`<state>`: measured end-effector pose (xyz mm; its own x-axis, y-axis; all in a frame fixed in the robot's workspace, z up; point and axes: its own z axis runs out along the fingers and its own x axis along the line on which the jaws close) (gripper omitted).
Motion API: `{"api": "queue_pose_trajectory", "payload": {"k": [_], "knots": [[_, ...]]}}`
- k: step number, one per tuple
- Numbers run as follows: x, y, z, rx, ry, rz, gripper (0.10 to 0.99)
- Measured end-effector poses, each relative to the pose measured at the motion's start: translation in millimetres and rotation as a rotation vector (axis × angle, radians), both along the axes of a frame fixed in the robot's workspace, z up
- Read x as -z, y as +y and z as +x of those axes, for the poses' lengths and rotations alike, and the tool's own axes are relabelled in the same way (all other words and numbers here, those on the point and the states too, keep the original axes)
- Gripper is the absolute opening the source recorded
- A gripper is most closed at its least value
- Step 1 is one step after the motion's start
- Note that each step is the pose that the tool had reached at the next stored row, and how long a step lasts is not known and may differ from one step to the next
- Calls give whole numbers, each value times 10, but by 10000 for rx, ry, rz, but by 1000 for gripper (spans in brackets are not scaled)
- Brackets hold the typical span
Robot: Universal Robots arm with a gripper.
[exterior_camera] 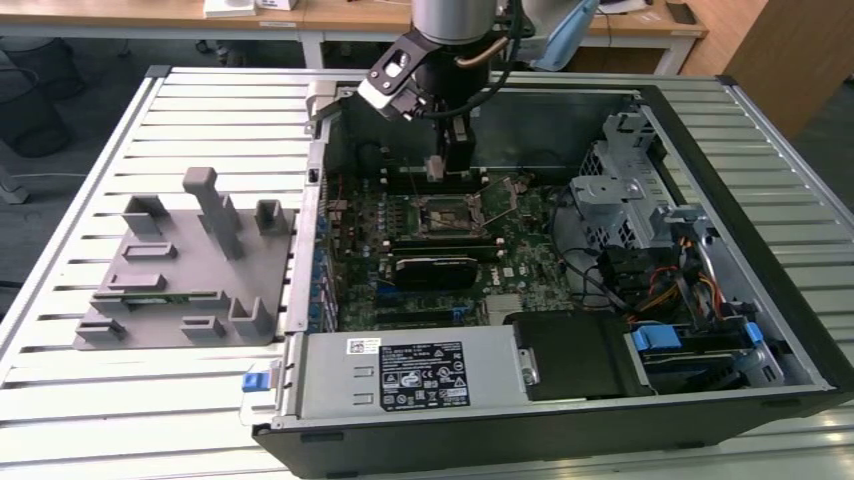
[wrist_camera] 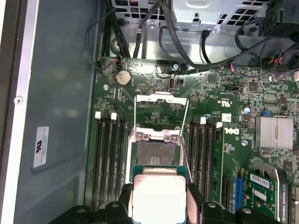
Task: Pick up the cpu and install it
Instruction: 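Place the cpu into insertion slot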
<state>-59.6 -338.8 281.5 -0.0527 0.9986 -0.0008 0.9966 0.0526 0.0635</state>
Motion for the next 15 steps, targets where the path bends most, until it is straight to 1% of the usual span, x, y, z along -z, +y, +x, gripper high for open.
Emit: {"api": "queue_pose_trajectory", "payload": {"k": [15], "knots": [[59,0,2,0,0,1,541]]}}
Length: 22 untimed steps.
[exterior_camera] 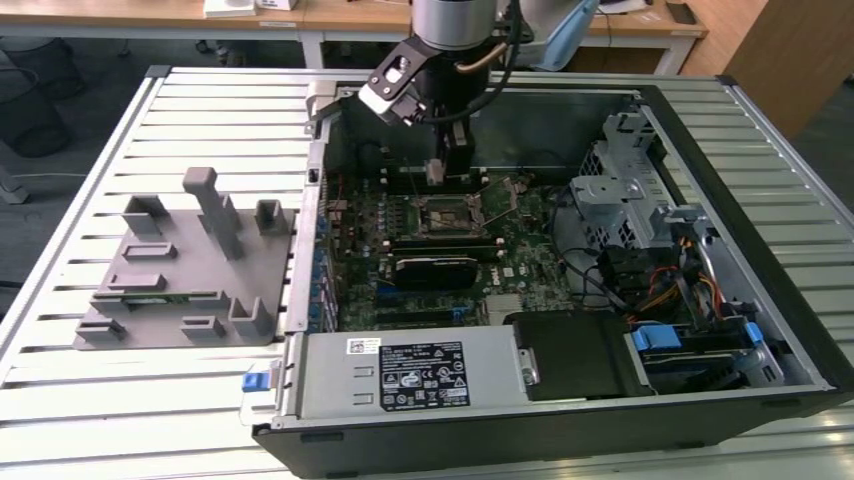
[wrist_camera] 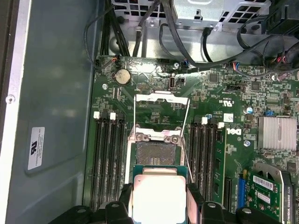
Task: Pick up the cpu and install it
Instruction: 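Place the cpu into insertion slot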
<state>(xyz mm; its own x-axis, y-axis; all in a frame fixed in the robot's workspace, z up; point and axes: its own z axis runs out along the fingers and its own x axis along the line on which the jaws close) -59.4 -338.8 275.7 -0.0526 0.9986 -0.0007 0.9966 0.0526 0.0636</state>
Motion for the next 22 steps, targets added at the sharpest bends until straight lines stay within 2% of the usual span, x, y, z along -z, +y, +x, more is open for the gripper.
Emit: {"api": "queue_pose_trajectory", "payload": {"k": [13,22], "knots": [[56,0,0,0,0,-1,541],[146,1,4,0,2,-3,541]]}}
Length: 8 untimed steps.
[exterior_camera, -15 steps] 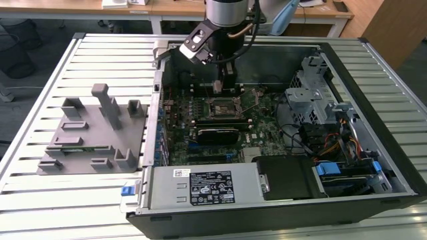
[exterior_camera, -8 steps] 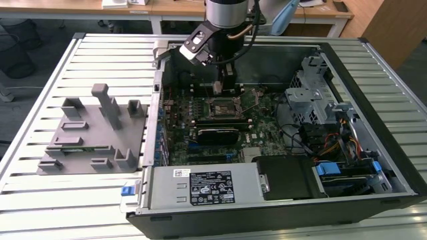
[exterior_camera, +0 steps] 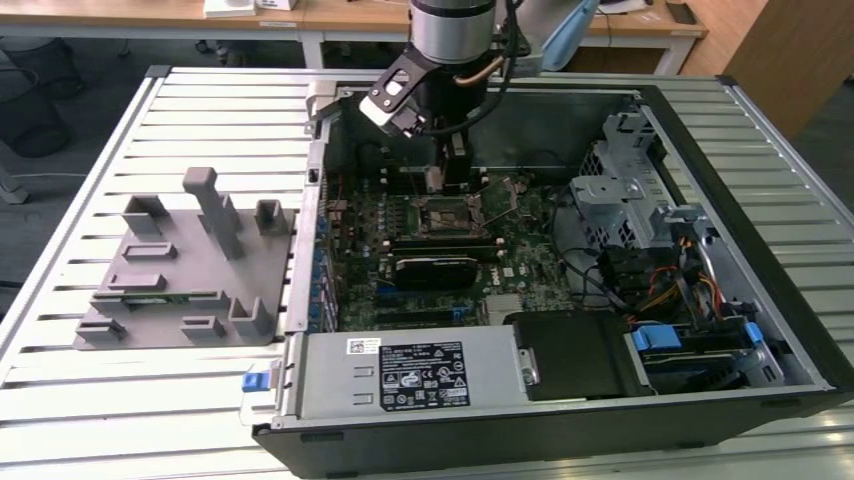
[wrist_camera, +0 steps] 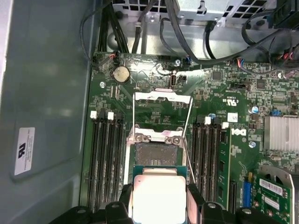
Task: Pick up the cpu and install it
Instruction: 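Place the cpu into insertion slot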
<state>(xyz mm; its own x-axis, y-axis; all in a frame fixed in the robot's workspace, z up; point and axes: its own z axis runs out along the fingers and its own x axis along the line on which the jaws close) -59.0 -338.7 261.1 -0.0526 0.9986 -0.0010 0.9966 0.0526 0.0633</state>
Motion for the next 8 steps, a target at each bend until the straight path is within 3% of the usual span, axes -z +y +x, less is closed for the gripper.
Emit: {"api": "queue_pose_trajectory", "payload": {"k": [8], "knots": [[133,0,56,1,-2,2,541]]}}
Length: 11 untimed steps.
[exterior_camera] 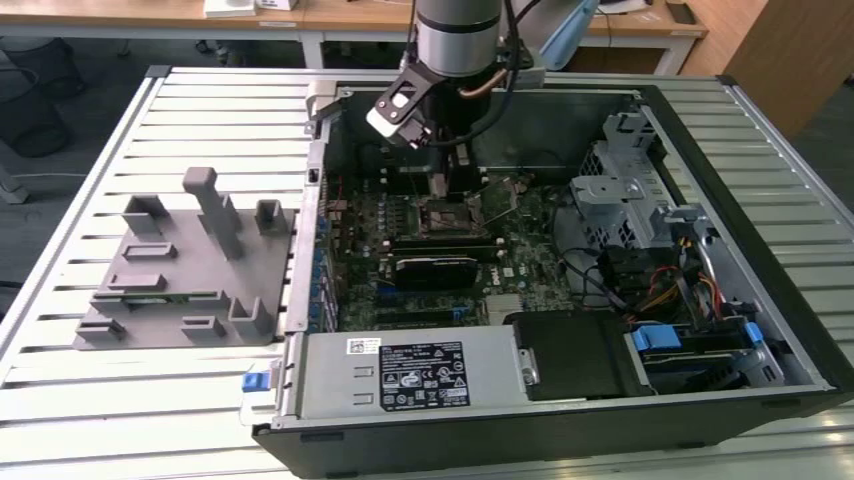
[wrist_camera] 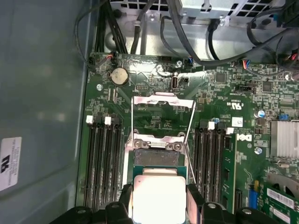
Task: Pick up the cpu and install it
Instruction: 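Place the cpu into insertion slot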
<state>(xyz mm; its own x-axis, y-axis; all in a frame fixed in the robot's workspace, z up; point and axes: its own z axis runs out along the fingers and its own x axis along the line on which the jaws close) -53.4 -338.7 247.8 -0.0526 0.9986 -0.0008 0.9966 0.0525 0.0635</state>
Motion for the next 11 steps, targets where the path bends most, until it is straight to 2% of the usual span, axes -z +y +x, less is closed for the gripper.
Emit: {"api": "queue_pose_trajectory", "payload": {"k": [11], "knots": [[175,0,21,0,2,0,541]]}}
